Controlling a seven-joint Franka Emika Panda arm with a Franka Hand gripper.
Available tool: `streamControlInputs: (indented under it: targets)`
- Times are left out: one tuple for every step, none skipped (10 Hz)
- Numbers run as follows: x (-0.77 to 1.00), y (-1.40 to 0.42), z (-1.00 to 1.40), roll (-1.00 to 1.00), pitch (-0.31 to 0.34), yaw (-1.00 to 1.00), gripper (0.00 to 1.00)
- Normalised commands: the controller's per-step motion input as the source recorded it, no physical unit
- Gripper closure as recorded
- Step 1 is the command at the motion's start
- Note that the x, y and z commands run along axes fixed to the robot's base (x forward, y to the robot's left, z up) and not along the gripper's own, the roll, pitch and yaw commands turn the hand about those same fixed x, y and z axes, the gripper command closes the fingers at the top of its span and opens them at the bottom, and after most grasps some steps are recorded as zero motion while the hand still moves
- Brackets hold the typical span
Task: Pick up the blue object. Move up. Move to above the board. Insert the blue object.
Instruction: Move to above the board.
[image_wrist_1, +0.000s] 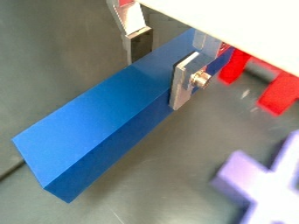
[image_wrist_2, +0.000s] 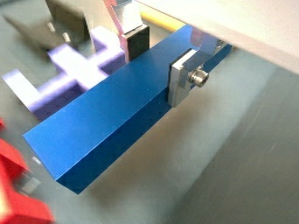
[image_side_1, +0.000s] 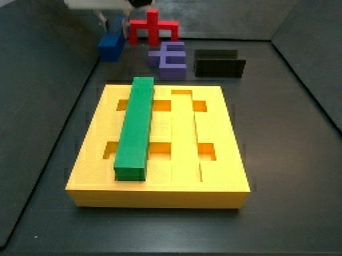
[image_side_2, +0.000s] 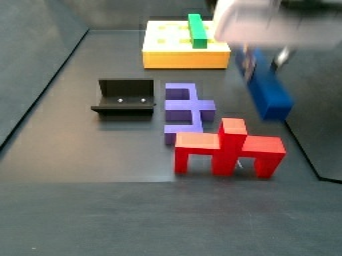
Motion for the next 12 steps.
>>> streamControlInputs:
  targets:
    - [-0.05,0.00,1.40,0.02,0.048,0.00,1.00]
    - [-0.05,0.00,1.40,0.04,0.038,0.01,1.00]
    - [0.00,0.00,1.40,0.03,0.043,0.00,1.00]
    - [0.02,0.00,1.40,0.00,0.092,0.00,1.00]
    - [-0.02,-0.01,1.40,0.00,0.090,0.00,1.00]
    - [-0.02,-0.01,0.83,0.01,0.070,0.00,1.00]
    - [0.03,0.01,0.28,0.01,0.040,0.00,1.00]
    - [0.72,-1.40,0.20,0.07,0.267,-0.08,1.00]
    - [0.71,-1.40,0.19,0.09,0.291,-0.06,1.00]
    - [0.76,-1.40,0.19,0.06,0.316,-0.02,1.00]
    - [0.77,-1.40,0.19,-0.02,0.293,-0.02,1.00]
    - [0.78,-1.40,0.20,0.00,0.228,0.00,1.00]
